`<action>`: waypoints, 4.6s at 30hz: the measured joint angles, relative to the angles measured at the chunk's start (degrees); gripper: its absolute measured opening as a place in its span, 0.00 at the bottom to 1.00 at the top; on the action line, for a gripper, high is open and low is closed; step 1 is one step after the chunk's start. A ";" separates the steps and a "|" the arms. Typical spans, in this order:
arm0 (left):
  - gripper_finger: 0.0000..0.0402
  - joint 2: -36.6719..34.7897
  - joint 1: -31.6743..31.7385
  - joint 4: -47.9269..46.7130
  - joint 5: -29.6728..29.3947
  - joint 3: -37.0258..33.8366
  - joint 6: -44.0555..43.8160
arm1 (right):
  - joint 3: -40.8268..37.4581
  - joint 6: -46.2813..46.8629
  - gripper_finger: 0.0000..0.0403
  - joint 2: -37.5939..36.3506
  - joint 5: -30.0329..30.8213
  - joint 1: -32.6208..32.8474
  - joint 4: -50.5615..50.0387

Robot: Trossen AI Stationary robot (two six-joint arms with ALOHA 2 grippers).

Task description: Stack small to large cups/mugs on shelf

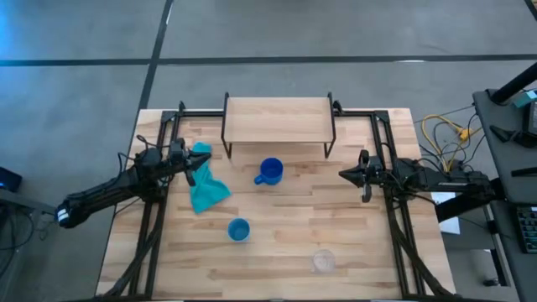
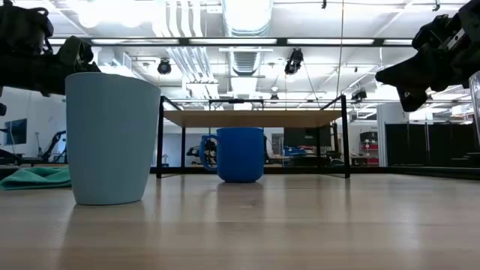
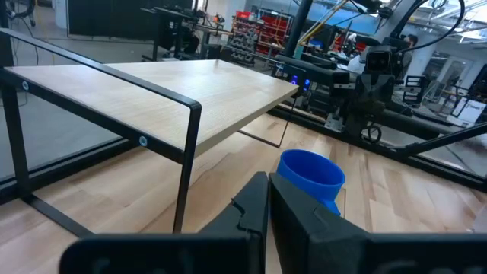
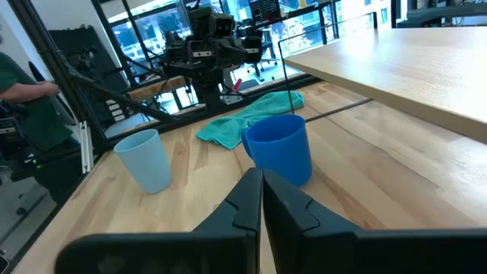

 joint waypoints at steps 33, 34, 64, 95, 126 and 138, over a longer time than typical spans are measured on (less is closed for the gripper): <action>0.00 -0.01 0.00 0.00 0.01 0.01 0.00 | 0.00 0.01 0.02 0.00 0.00 0.00 -0.01; 0.00 0.00 0.01 0.00 0.00 0.00 0.00 | 0.00 0.01 0.02 0.00 0.00 -0.02 0.01; 0.00 -0.02 0.00 0.00 -0.30 -0.01 11.06 | 0.00 0.01 0.02 0.00 0.00 -0.02 0.01; 0.00 5.50 -0.03 9.39 11.31 15.77 -11.75 | 0.00 3.39 0.02 0.00 2.10 -0.02 2.51; 0.00 24.61 -0.10 -30.51 33.25 47.38 -11.24 | -0.01 10.52 0.02 4.76 5.09 -0.02 26.52; 0.00 30.84 -1.96 -28.93 35.95 50.60 -10.39 | 0.00 10.50 0.02 9.97 5.05 -0.02 26.50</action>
